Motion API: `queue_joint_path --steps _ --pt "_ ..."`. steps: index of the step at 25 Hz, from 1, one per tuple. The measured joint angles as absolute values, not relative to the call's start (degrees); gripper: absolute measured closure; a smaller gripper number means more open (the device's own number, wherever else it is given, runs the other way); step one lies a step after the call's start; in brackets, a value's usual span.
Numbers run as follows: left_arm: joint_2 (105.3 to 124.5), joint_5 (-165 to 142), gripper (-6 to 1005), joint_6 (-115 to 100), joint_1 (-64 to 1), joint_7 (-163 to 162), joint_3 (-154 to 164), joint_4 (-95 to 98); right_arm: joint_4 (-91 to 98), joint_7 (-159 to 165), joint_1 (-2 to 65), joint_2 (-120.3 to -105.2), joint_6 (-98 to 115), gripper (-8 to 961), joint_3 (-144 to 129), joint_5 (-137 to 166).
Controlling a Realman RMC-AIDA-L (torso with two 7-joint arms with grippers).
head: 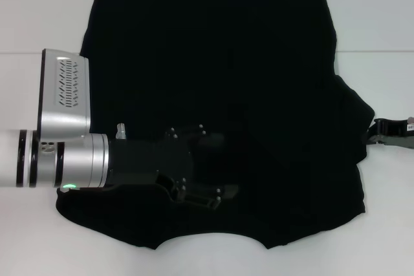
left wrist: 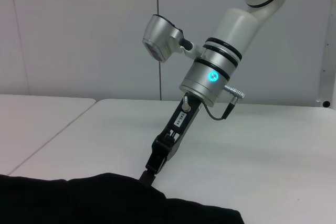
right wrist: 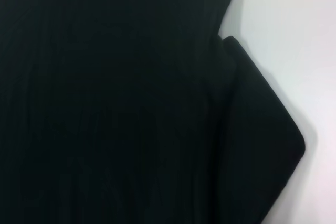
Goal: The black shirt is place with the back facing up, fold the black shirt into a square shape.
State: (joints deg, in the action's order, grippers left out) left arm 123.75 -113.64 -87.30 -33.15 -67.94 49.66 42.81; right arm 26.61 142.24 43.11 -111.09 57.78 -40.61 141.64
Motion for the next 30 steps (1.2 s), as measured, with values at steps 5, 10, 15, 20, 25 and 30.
queue_joint_path --steps 5,10,15,20,25,30 --pt "123.75 -113.64 51 -87.27 -33.13 -67.96 49.56 42.87 27.04 142.10 42.96 -111.22 57.59 950 -40.43 141.57" --pt "123.79 -113.63 50 -87.26 -33.13 -68.63 49.57 42.95 29.38 141.99 40.99 -110.63 58.00 949 -39.84 140.65" --pt "123.82 -113.54 51 -87.40 -33.10 -68.97 49.36 42.93 31.04 141.19 39.29 -109.74 59.34 947 -38.88 140.12" --pt "123.90 -113.10 50 -87.85 -32.86 -69.36 48.07 42.83 31.23 138.66 37.87 -109.45 60.60 946 -35.89 140.05" --pt "123.93 -112.74 49 -87.88 -32.61 -69.39 48.08 42.80 33.11 137.54 36.38 -109.17 62.95 945 -33.41 140.01" --pt "123.93 -112.71 50 -87.89 -32.60 -69.41 48.08 42.80 35.25 137.54 34.60 -109.44 64.79 944 -32.63 140.00"
